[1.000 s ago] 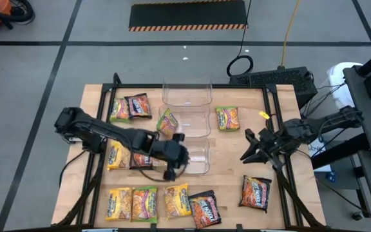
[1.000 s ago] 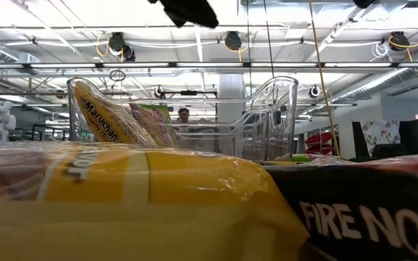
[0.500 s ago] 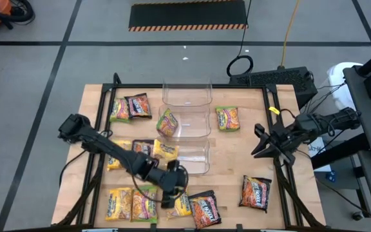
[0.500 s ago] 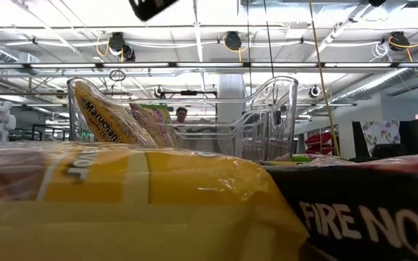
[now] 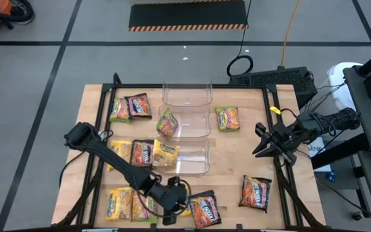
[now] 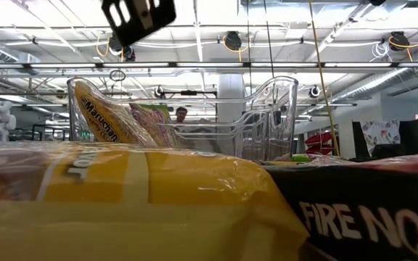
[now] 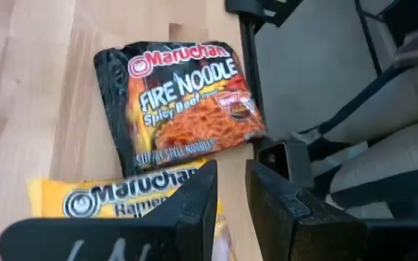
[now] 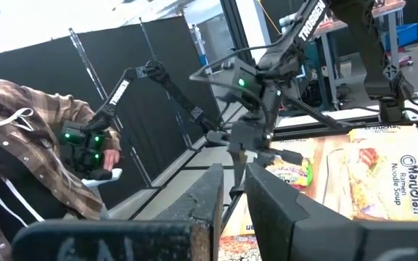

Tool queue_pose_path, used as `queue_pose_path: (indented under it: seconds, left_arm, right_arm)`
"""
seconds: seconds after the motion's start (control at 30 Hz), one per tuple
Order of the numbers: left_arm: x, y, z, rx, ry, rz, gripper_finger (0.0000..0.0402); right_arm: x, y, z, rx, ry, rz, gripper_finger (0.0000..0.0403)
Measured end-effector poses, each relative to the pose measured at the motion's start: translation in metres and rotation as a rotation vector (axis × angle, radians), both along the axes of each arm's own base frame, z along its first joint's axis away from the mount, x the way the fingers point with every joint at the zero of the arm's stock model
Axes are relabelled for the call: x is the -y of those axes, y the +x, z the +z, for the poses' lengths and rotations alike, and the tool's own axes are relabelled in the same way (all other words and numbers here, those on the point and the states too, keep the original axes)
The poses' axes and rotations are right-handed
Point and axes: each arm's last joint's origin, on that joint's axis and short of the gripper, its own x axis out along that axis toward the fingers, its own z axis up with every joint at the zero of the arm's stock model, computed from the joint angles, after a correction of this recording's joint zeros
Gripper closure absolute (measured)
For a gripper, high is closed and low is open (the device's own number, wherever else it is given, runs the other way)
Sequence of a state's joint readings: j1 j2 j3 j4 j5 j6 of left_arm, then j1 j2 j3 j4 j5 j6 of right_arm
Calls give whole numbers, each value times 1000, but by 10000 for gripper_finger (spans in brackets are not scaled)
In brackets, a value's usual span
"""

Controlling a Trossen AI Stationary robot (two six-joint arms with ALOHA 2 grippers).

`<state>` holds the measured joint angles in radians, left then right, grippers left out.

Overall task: Sort Maruchan noodles
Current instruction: Put the green noodle pack into the center transparent bin

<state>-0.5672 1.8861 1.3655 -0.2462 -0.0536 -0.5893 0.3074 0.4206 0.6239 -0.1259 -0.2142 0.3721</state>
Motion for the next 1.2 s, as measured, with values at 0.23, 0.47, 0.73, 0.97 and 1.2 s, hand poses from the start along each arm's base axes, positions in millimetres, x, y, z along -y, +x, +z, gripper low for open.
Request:
queue_pose_path:
  seconds: [0.23,0.47,0.73,0.97,1.2]
  left_arm:
    - [-7,-5,-4,-80,49,10,323]
    - [-2,-16,-6,-270,-124,49,323]
    - [38,-46,-4,-517,-363,4,323]
    - [63,-67,-4,-548,-385,104,323]
    - [65,-74,-7,-440,-289,277,323]
  right_arm:
    - [0,0,-2,-21,-3,0,349]
    - [0,0,-2,-24,-6,0,349]
    - [0,0,-2,-21,-10,0,349]
    - [0,0,-2,4,-52,0,349]
    - [0,0,-2,4,-52,0,349]
